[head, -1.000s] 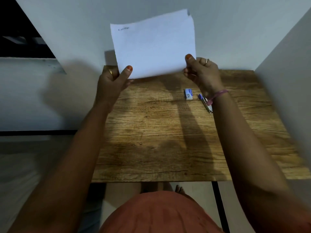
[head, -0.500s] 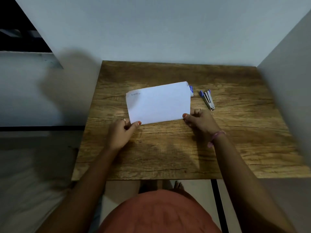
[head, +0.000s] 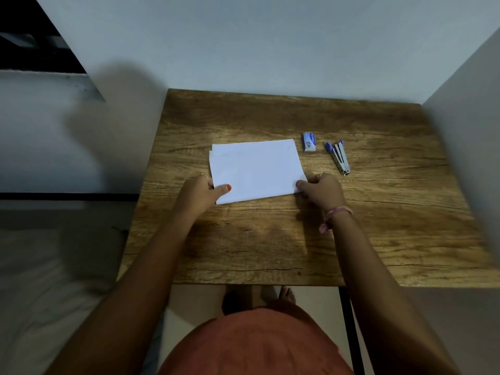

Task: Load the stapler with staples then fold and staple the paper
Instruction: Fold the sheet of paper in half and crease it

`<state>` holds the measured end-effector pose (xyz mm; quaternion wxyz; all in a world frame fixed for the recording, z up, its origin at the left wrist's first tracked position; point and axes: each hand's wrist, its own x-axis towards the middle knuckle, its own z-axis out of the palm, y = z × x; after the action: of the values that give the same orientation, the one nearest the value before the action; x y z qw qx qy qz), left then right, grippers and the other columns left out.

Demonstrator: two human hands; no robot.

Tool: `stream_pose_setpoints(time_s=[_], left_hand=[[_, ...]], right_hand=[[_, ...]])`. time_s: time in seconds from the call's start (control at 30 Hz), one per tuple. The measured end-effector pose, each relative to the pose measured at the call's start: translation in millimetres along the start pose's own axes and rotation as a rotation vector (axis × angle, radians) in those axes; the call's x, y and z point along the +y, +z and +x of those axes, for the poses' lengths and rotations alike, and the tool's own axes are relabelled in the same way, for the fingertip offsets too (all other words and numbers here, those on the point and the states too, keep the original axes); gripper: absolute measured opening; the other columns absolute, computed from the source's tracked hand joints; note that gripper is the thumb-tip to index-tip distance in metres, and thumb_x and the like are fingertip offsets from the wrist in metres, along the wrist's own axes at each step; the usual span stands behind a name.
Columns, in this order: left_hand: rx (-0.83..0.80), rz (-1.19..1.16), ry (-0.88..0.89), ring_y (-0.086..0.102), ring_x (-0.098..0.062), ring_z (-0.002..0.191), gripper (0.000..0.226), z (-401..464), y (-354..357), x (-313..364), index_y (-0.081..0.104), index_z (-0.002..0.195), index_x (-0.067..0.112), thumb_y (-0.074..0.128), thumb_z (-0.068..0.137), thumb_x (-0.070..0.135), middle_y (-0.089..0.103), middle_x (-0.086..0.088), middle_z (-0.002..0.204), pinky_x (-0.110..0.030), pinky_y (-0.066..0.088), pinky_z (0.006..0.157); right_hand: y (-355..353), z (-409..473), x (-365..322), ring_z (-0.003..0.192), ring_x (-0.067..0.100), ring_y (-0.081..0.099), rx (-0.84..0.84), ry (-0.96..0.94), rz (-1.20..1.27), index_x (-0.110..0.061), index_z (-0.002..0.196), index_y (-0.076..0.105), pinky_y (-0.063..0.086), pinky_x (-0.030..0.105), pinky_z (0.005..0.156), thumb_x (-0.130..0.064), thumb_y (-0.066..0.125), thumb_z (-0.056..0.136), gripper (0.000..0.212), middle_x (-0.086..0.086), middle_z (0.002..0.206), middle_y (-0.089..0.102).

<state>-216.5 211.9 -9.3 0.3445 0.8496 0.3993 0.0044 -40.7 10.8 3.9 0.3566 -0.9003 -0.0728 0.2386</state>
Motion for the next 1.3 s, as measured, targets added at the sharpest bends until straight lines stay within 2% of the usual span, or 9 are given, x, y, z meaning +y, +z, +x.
stream_pose_setpoints(time_s=[0.1, 0.2, 0.37, 0.47, 0.6, 0.73, 0.9, 1.07, 1.3], left_hand=[[-0.054, 0.017, 0.003, 0.061, -0.015, 0.064, 0.033, 5.1, -3.6, 0.2, 0.060, 0.078, 0.015, 0.066, 0.083, 0.047, 0.064, -0.001, 0.073, -0.025, 0.043, 0.055], [-0.082, 0.050, -0.003, 0.064, -0.019, 0.068, 0.036, 9.9, -6.3, 2.3, 0.062, 0.089, 0.011, 0.065, 0.085, 0.047, 0.066, -0.004, 0.079, -0.030, 0.049, 0.062], [-0.126, 0.118, -0.026, 0.066, -0.022, 0.075, 0.043, 18.8, -6.8, 5.6, 0.061, 0.105, 0.007, 0.061, 0.088, 0.046, 0.068, -0.009, 0.092, -0.035, 0.054, 0.071], [-0.160, 0.105, -0.039, 0.066, -0.021, 0.072, 0.044, 21.9, -7.9, 6.2, 0.059, 0.109, 0.006, 0.060, 0.088, 0.045, 0.067, -0.009, 0.095, -0.031, 0.052, 0.067], [-0.185, 0.145, -0.023, 0.065, -0.018, 0.061, 0.040, 23.8, -9.6, 8.6, 0.057, 0.108, 0.007, 0.059, 0.090, 0.043, 0.067, -0.006, 0.087, -0.028, 0.048, 0.058], [-0.190, 0.130, -0.022, 0.060, -0.010, 0.047, 0.032, 25.5, -11.1, 7.7, 0.054, 0.091, 0.014, 0.056, 0.091, 0.046, 0.064, 0.000, 0.066, -0.022, 0.038, 0.047], [-0.209, 0.002, -0.022, 0.061, -0.010, 0.050, 0.036, 21.6, -16.1, 4.7, 0.054, 0.073, 0.023, 0.054, 0.088, 0.055, 0.063, 0.001, 0.056, -0.023, 0.036, 0.050], [-0.202, -0.064, -0.043, 0.061, -0.013, 0.060, 0.038, 14.7, -13.3, 6.1, 0.060, 0.090, 0.014, 0.064, 0.083, 0.052, 0.063, 0.001, 0.066, -0.024, 0.037, 0.052], [-0.133, -0.051, -0.054, 0.059, -0.013, 0.065, 0.038, 10.8, -8.4, 8.7, 0.062, 0.095, 0.010, 0.067, 0.083, 0.045, 0.062, 0.000, 0.074, -0.024, 0.038, 0.051]], right_hand=[[2.5, 0.7, -1.1, 0.081, 0.019, 0.063, 0.023, -0.006, -0.053, -0.009, 0.084, 0.066, 0.044, 0.027, 0.057, -0.028, 0.067, 0.083, 0.019, 0.009, 0.089, 0.070], [3.5, 1.9, -0.9, 0.073, 0.016, 0.057, 0.054, -0.012, -0.081, -0.008, 0.086, 0.065, 0.035, 0.022, 0.050, -0.029, 0.065, 0.085, 0.020, 0.007, 0.082, 0.067], [8.3, 1.8, 2.9, 0.082, 0.016, 0.054, 0.150, -0.078, -0.108, -0.006, 0.107, 0.067, 0.039, 0.023, 0.070, -0.031, 0.062, 0.088, 0.033, 0.010, 0.099, 0.069], [10.6, 1.2, 4.1, 0.088, 0.018, 0.057, 0.188, -0.112, -0.099, -0.008, 0.110, 0.067, 0.040, 0.023, 0.076, -0.032, 0.060, 0.089, 0.032, 0.010, 0.104, 0.069], [13.8, 4.3, 0.5, 0.091, 0.021, 0.059, 0.179, -0.090, -0.142, -0.009, 0.104, 0.066, 0.042, 0.027, 0.074, -0.033, 0.057, 0.090, 0.029, 0.010, 0.103, 0.068], [17.7, 6.4, -1.6, 0.097, 0.025, 0.061, 0.195, -0.076, -0.174, -0.014, 0.102, 0.065, 0.043, 0.030, 0.075, -0.033, 0.055, 0.091, 0.024, 0.008, 0.104, 0.068], [20.5, 7.7, -2.2, 0.097, 0.027, 0.062, 0.208, -0.082, -0.226, -0.014, 0.102, 0.064, 0.050, 0.035, 0.080, -0.034, 0.054, 0.091, 0.025, 0.009, 0.104, 0.068], [21.2, 8.8, -2.6, 0.094, 0.028, 0.063, 0.212, -0.084, -0.254, -0.012, 0.103, 0.063, 0.053, 0.040, 0.082, -0.035, 0.053, 0.090, 0.028, 0.011, 0.103, 0.069], [21.8, 10.1, -5.0, 0.096, 0.029, 0.063, 0.212, -0.077, -0.269, -0.010, 0.105, 0.064, 0.052, 0.039, 0.083, -0.035, 0.050, 0.091, 0.032, 0.011, 0.104, 0.068]])
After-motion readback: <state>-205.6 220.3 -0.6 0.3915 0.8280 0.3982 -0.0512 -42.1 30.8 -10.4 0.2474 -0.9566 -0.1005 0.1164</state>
